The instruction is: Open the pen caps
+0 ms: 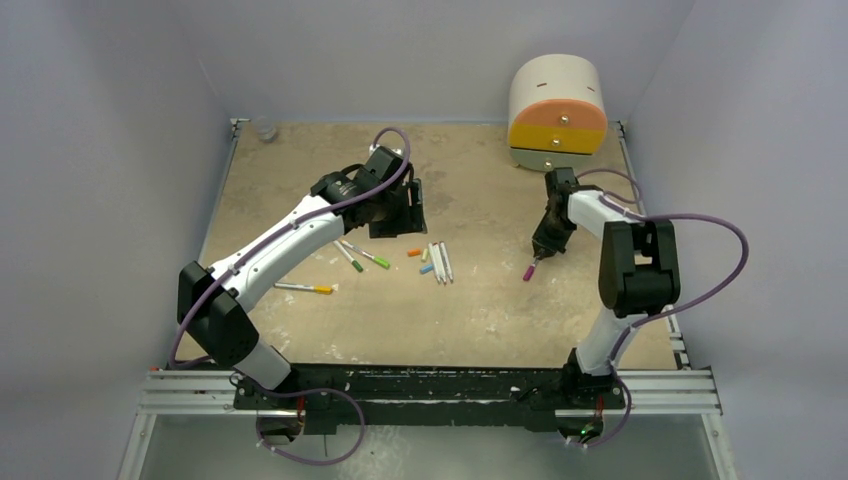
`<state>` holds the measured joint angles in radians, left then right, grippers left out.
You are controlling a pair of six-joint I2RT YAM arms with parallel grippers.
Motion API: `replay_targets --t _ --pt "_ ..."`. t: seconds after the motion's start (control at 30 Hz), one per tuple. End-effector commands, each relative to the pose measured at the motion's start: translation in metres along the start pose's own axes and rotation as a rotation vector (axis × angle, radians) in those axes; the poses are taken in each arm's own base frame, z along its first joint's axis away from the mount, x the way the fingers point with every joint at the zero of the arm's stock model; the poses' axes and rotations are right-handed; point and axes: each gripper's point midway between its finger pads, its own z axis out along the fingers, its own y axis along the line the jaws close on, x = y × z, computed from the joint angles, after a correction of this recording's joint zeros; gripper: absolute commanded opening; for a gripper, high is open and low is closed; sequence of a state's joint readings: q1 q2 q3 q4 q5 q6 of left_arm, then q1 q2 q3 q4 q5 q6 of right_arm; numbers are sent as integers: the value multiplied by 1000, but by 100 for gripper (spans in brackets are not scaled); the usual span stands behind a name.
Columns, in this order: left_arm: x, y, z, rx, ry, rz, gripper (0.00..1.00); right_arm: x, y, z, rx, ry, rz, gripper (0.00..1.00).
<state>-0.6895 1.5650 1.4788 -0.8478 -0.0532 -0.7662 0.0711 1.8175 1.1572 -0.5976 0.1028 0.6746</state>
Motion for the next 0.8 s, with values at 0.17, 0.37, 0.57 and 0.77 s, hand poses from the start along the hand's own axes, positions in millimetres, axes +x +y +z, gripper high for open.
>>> replay_targets --t 0.17,0.37,0.57,0.77 --pt "-13 -34 -21 162 -24 18 64 4 14 -33 -156 -46 -28 0" --pt "-12 -68 -39 369 -23 36 65 -1 60 -128 -498 -97 -70 0" --pt "-12 -112 -63 655 -20 -7 66 6 121 -220 -909 -58 -155 0" --pt "-22 -138 -79 813 -43 -37 66 22 167 -263 -1087 15 -250 0"
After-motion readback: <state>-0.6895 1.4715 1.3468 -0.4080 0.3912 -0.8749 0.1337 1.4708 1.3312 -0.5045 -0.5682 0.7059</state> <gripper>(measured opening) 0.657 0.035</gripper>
